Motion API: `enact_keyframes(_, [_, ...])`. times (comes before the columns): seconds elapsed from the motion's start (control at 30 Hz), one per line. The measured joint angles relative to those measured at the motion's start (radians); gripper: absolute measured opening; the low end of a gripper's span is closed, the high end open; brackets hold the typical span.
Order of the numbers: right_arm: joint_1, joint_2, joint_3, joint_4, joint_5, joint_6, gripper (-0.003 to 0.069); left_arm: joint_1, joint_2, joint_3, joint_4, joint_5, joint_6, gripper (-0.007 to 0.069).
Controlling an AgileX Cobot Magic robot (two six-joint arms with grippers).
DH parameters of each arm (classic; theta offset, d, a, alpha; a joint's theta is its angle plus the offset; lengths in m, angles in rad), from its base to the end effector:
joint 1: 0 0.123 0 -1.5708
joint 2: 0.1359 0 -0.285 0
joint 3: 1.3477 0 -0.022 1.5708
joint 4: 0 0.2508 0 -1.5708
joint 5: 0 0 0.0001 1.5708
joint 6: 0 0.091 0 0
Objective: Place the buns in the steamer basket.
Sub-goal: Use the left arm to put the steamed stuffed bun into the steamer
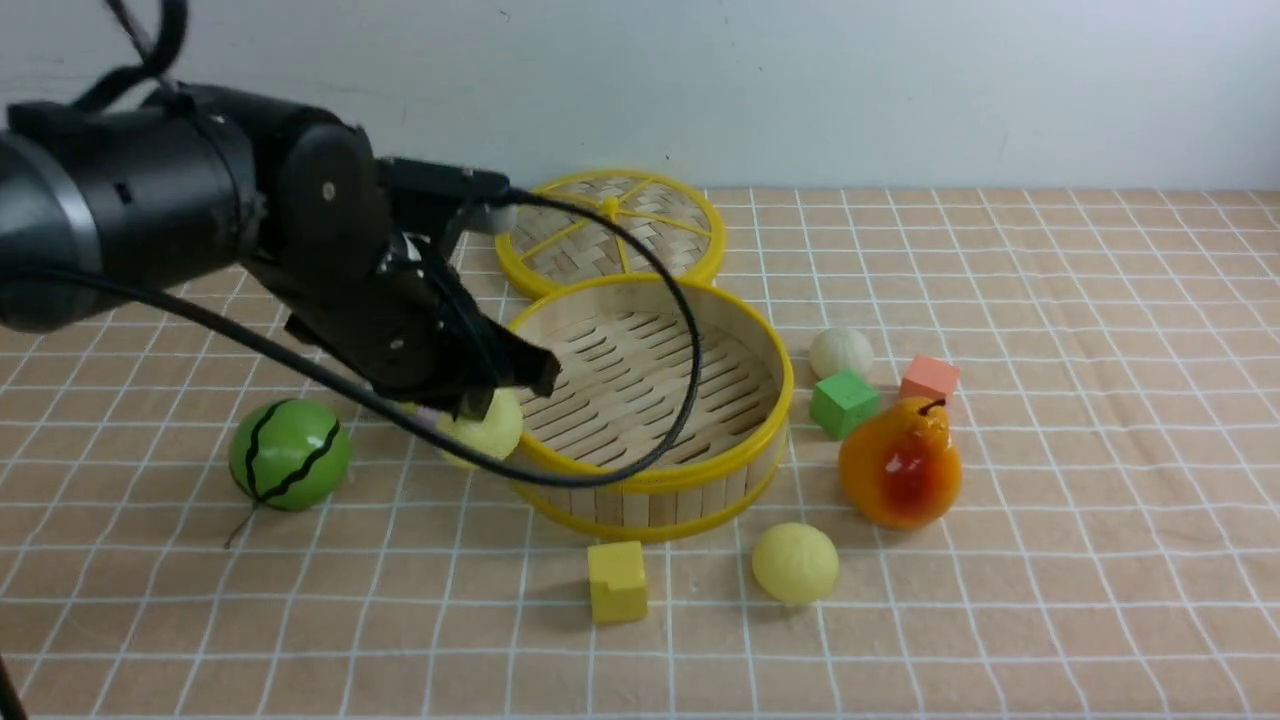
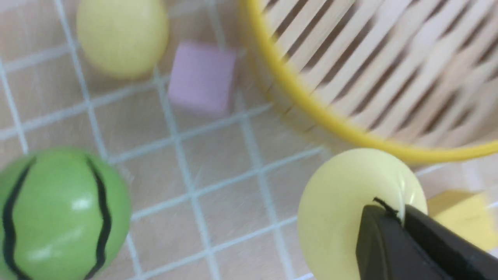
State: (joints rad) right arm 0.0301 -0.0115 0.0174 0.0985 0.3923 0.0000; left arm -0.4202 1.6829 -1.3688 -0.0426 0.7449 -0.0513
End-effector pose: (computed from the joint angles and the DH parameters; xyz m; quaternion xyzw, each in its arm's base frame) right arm 0.0519 0.0050 0.1729 0.0135 0.8074 0.0509 0.5876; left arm 0.3372 -0.1536 0.2891 0.1647 0.9410 -0.0868 0.2825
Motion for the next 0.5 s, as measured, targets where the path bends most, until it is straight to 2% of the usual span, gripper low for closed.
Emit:
enact_keyframes(0.1, [0.0,0.0,0.0,0.0,0.0,0.0,0.0239,-0.035,0.021,-0.065,-0.066,-0.012,0.077,-0.0013])
enact_keyframes(0.2, [0.0,0.0,0.0,0.0,0.0,0.0,0.0239,-0.05,0.076,-0.118,-0.095,-0.021,0.092,-0.0013])
enact_keyframes(0.5, [0.0,0.0,0.0,0.0,0.0,0.0,0.0239,-0.046,0.335,-0.287,-0.06,-0.033,0.099,-0.0009])
